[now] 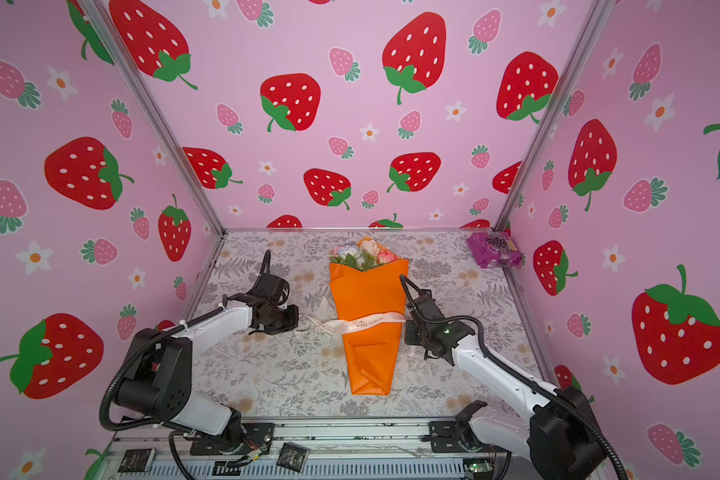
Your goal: Tie the bouquet of fake flowers
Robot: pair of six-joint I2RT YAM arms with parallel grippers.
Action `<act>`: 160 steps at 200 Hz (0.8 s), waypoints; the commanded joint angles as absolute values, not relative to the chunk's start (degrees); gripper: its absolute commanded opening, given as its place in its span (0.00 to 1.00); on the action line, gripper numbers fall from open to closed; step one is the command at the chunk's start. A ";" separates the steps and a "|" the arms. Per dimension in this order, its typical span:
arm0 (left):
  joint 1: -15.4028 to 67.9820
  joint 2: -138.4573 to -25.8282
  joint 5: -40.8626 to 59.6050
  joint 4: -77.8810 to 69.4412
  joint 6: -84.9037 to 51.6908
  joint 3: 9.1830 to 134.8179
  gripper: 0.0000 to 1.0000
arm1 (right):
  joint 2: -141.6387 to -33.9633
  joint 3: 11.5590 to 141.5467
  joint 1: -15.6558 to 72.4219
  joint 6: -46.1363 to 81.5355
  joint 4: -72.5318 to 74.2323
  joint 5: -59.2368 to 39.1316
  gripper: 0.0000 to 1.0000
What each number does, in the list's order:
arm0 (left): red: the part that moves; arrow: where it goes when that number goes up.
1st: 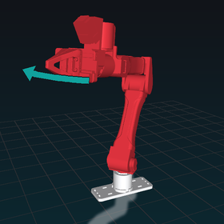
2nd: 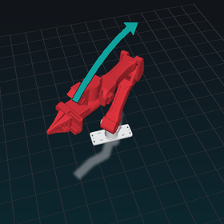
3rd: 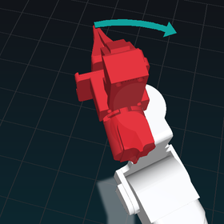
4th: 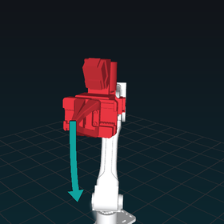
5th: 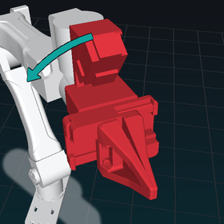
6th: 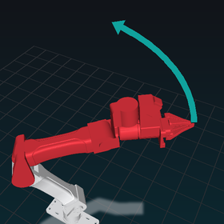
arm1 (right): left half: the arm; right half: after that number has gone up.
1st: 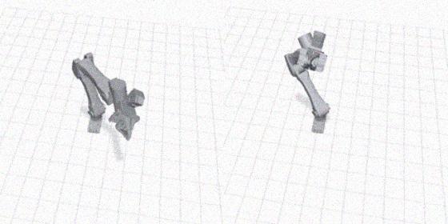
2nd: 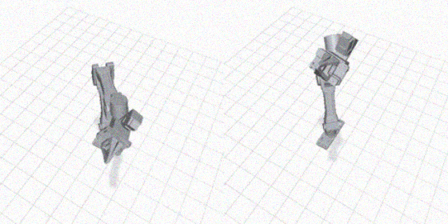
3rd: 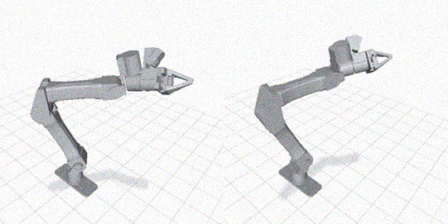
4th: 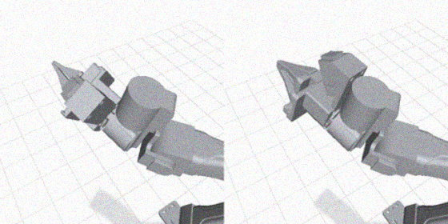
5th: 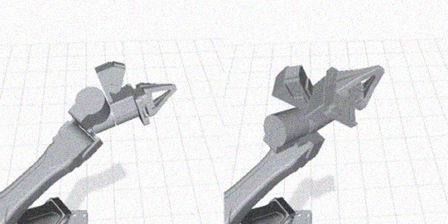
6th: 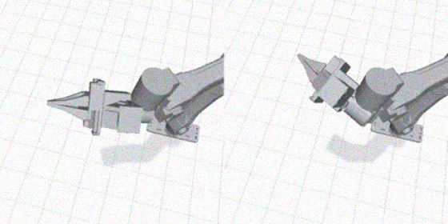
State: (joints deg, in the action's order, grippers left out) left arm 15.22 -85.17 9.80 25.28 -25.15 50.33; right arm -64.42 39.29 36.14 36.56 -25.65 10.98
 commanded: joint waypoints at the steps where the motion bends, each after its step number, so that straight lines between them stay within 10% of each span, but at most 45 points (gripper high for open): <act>1: 14.85 -81.25 6.44 28.82 -23.39 52.75 0.00 | -62.12 39.29 33.00 35.65 -29.12 13.64 0.00; 160: 6.88 -73.32 8.68 31.64 -24.25 51.83 0.00 | -58.61 38.16 8.91 29.72 -20.53 11.79 0.00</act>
State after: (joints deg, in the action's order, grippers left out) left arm 10.52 -75.37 6.90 29.52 -24.05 51.92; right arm -58.22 38.79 12.86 31.75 -23.16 12.71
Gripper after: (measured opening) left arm 0.041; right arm 0.046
